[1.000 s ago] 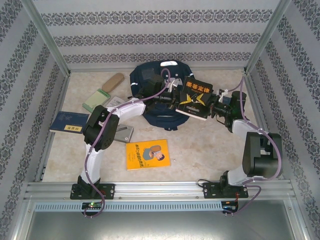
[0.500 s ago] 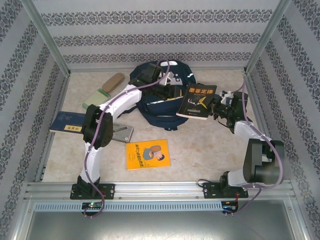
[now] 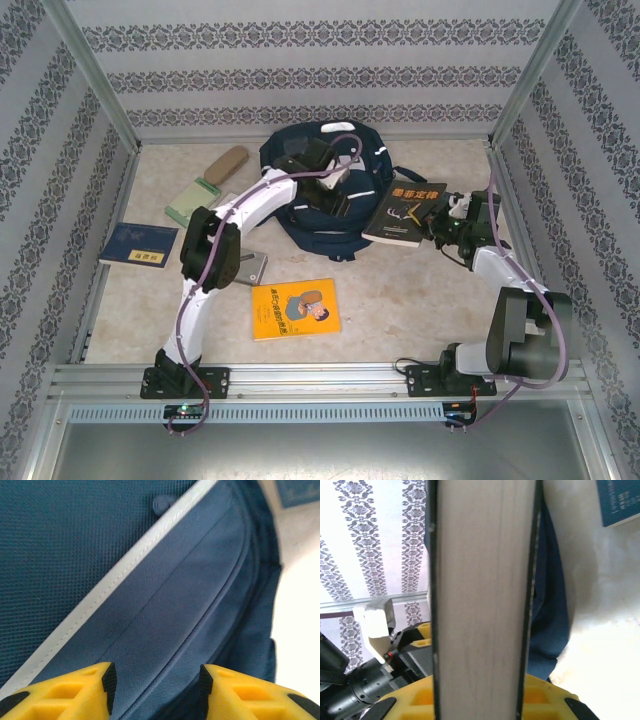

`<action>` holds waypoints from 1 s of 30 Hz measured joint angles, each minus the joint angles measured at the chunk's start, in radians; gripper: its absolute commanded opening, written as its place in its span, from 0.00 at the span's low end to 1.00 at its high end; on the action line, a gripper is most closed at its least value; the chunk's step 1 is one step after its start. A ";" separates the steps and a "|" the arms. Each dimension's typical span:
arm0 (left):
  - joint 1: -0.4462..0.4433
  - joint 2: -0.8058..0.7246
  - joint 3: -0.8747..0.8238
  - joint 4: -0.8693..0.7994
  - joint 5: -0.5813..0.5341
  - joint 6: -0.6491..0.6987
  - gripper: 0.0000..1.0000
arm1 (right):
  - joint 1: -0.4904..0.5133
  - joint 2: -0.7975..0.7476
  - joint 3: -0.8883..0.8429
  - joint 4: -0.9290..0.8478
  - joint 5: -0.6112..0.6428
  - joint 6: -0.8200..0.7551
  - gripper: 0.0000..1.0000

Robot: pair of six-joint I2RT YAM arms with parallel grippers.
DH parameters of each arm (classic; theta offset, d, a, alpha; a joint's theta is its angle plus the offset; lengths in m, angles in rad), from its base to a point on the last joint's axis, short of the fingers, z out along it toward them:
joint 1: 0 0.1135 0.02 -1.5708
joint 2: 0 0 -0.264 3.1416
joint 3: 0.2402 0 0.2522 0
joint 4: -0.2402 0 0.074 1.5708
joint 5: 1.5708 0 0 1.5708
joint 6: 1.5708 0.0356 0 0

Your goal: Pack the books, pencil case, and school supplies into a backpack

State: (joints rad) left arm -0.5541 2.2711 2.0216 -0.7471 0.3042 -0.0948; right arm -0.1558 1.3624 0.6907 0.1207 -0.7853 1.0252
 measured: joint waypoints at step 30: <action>-0.128 0.075 -0.015 0.091 -0.407 0.327 0.00 | -0.005 -0.059 -0.085 -0.021 0.011 -0.001 0.00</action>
State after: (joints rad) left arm -0.6819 2.3459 2.0064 -0.6563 -0.1028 0.2317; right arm -0.1612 1.3033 0.6052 0.0998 -0.7746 1.0245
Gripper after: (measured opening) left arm 0.063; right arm 0.175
